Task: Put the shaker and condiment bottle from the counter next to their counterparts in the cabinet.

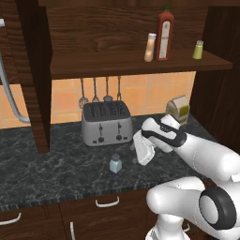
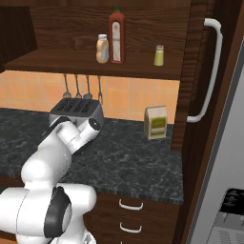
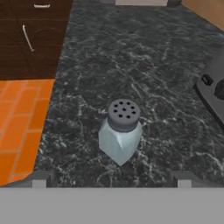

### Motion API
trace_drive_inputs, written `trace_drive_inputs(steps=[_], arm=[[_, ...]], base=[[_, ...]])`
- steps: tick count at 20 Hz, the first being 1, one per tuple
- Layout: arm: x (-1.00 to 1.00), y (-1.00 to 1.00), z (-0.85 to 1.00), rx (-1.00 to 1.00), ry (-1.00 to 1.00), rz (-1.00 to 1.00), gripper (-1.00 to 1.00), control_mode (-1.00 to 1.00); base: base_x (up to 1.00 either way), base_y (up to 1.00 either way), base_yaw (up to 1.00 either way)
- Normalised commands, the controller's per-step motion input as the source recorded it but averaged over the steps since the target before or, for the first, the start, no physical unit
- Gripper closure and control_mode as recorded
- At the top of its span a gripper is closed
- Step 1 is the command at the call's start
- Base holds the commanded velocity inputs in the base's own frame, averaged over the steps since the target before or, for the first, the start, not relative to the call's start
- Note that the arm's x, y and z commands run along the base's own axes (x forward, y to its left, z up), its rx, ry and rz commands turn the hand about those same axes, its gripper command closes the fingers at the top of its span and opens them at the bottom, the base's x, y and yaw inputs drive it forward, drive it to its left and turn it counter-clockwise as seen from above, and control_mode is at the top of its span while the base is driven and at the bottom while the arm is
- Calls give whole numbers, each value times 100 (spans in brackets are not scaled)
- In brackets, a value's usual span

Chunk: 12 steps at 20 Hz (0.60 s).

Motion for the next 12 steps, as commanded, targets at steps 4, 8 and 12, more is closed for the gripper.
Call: trace_drive_inputs(steps=[4, 8, 12], arm=[[0, 0, 0, 3, 0, 4, -100, -100], [-6, 18, -14, 0, 0, 6, -100, -100], [-2, 16, -14, 0, 0, 4, -100, -100]], base=[[0, 0, 0], [0, 0, 0], [0, 0, 0]])
